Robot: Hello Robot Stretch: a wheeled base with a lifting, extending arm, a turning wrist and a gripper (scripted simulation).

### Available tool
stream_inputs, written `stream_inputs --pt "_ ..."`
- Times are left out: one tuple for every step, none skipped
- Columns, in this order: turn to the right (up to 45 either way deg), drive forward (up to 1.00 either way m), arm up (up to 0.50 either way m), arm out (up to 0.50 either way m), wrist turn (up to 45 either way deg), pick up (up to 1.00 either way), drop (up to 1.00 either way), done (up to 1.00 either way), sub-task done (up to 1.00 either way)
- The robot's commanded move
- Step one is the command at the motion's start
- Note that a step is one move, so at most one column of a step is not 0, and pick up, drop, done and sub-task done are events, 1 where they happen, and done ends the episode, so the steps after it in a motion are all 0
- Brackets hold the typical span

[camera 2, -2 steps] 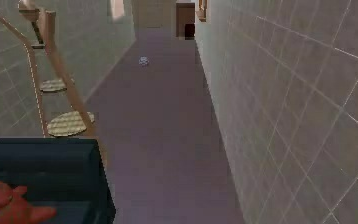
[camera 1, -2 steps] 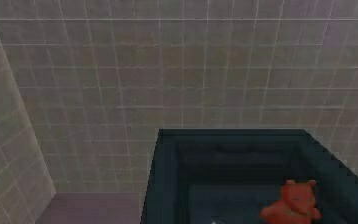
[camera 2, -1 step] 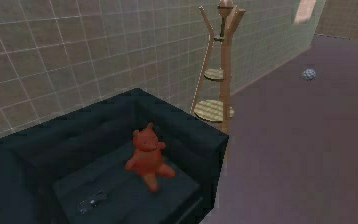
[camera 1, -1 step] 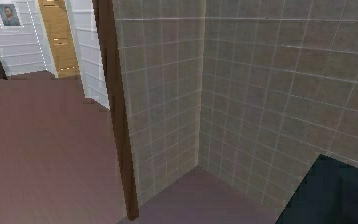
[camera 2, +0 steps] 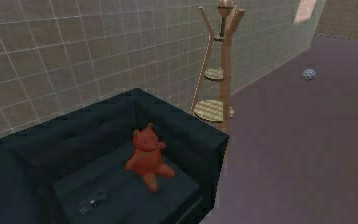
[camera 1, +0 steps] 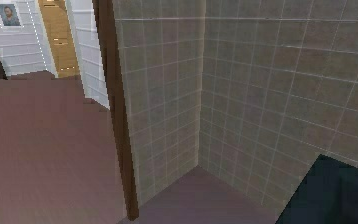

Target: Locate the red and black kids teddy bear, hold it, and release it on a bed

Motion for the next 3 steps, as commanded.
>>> stream_inputs --pt "0.0 0.00 0.04 0.00 0.0 0.00 0.00 0.00 0.00" --pt "0.0 0.00 0.00 0.44 0.0 0.00 0.00 0.00 0.00" --pt "0.0 0.00 0.00 0.00 45.0 0.00 0.00 0.00 0.00"
